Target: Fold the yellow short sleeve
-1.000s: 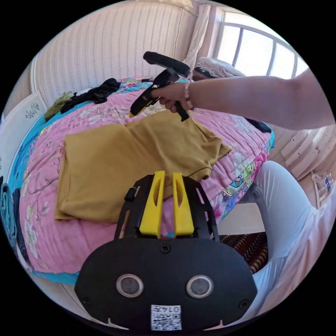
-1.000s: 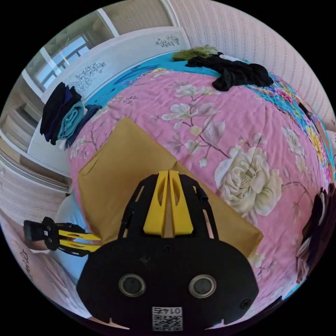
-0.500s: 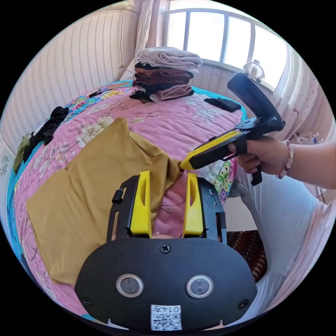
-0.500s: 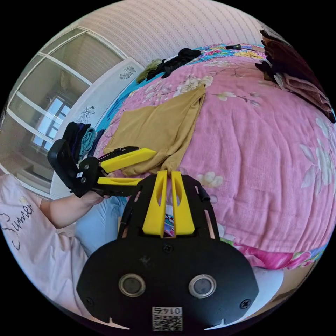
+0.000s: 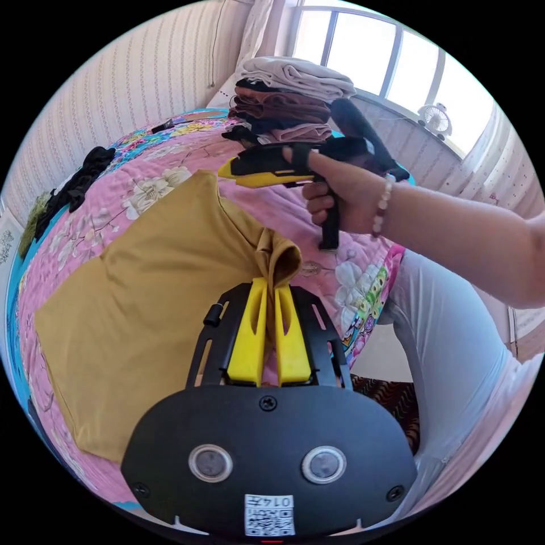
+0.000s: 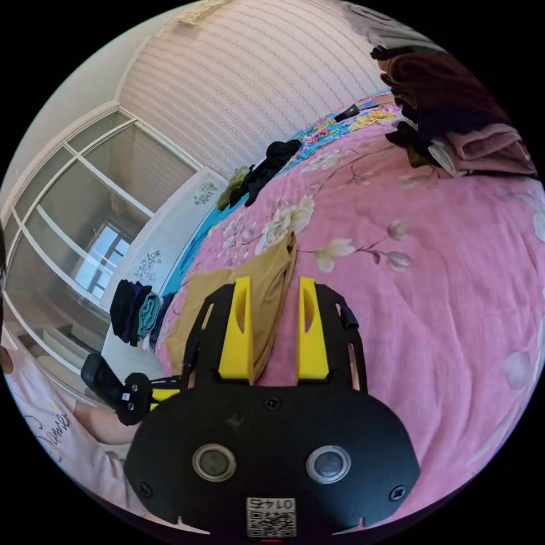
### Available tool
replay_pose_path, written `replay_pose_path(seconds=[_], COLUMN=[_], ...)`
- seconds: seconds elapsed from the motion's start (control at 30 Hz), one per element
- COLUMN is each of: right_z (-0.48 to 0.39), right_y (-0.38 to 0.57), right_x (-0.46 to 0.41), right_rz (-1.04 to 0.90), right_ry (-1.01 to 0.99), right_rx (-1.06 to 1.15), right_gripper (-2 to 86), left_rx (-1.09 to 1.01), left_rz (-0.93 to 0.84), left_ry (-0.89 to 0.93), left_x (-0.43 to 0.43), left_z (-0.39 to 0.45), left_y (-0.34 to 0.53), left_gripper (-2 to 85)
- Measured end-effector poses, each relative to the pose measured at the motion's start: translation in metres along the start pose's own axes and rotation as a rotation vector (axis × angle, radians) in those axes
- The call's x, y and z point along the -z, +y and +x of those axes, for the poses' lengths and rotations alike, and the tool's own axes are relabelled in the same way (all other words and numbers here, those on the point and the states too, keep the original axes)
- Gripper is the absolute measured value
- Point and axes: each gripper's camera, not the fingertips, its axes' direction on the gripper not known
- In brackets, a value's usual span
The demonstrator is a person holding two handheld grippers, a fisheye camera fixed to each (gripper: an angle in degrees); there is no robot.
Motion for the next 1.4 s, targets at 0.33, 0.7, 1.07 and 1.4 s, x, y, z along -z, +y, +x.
replay_pose_path(seconds=[0.33, 0.7, 1.07, 1.4], right_z=[-0.013, -0.216, -0.322, -0.339], right_y=[-0.058, -0.097, -0.079, -0.056], right_x=[-0.063, -0.209, -0.332, -0.406], right_rz=[-0.163, -0.396, -0.447, -0.59], right_ry=[-0.021, -0.053, -0.031, 0.151], right_rx=[-0.001, 0.294, 0.505, 0.83], right_gripper=[2.4, 2.7, 7.0, 14.0], left_rx=[0.162, 0.729, 1.105, 1.02], left_rz=[0.166, 0.487, 0.424, 0.397], left_ry=[0.073, -0.049, -0.195, -0.111], left_x=[0.065, 0.213, 0.274, 0.278], left_z=[-0.043, -0.168, -0.224, -0.245], left_y=[0.018, 0.135, 0.242, 0.227], left_gripper=[-0.8, -0.5, 2.9, 11.2])
